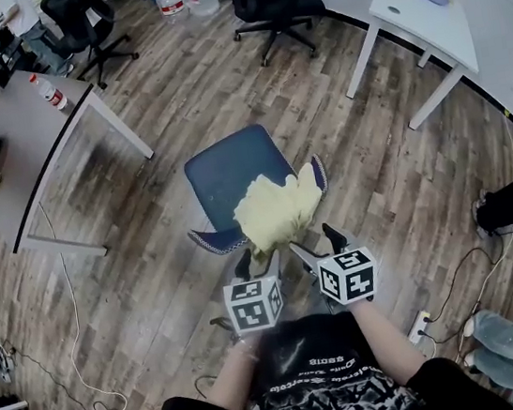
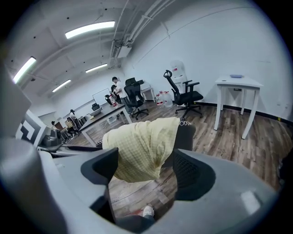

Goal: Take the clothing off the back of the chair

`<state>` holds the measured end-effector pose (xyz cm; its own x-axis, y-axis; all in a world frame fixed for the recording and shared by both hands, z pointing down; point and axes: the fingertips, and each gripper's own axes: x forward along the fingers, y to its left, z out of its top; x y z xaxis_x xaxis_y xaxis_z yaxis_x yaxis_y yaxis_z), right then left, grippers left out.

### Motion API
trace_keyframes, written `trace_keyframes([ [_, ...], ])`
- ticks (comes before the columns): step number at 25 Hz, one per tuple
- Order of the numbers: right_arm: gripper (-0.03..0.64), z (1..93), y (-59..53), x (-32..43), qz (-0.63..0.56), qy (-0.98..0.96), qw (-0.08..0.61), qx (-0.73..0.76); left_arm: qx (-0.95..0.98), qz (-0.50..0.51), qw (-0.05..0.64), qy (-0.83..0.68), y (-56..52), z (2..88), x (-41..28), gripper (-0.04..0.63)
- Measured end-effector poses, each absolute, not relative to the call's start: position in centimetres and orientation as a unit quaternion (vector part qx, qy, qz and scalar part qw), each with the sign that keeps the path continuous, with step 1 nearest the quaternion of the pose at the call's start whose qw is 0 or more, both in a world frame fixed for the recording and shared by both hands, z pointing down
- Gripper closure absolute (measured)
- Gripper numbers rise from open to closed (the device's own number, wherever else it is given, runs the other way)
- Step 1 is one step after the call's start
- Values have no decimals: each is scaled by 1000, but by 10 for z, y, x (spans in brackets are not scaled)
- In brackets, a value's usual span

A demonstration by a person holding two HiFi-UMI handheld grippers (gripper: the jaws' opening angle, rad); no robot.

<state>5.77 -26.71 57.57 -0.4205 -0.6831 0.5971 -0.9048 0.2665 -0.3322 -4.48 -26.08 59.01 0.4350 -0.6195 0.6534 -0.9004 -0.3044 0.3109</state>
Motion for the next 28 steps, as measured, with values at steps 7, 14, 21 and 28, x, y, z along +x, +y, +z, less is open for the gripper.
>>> trace_keyframes([
  [7,253,586,-283,59,347,-784,181,483,761,214,348,-503,-263,600,-43,359],
  [14,244,595,-298,47,359,-786,198,462,749,228,364,-504,-271,613,-41,359],
  [21,244,599,-305,40,364,-789,219,443,748,227,376,-497,-278,618,-41,359],
  [28,281,600,-309,32,376,-806,211,405,760,210,397,-470,-286,622,-38,359],
])
